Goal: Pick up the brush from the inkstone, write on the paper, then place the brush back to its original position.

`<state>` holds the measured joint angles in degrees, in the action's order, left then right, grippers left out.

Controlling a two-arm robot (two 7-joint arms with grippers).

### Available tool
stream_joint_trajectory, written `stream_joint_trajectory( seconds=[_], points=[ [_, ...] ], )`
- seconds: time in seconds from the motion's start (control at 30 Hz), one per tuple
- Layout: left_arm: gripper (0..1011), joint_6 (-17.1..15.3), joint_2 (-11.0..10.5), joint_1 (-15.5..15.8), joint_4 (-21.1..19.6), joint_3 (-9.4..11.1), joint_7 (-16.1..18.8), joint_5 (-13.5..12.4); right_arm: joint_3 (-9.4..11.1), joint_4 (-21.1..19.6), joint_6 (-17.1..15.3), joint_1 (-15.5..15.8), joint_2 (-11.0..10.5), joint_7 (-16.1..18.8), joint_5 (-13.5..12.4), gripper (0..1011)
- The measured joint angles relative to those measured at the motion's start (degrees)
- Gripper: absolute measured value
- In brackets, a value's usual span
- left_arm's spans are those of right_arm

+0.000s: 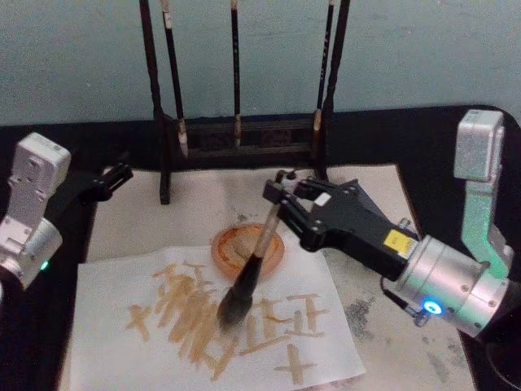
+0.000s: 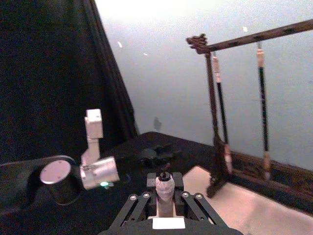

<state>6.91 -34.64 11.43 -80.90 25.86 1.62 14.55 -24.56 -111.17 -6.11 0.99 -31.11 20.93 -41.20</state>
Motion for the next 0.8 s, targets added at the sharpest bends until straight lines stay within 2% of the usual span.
stream_joint_trajectory(
  seconds=[0.43,0.8],
  points=[
    [1002,0.0,0.0,0.0,0.0,0.0,0.0,0.0,-3.7,1.6,-0.4,-2.6,2.0,1.5,0.0,203],
    [1002,0.0,0.0,0.0,0.0,0.0,0.0,0.0,-4.7,3.7,-0.8,-2.9,2.1,1.7,-0.9,203]
  ],
)
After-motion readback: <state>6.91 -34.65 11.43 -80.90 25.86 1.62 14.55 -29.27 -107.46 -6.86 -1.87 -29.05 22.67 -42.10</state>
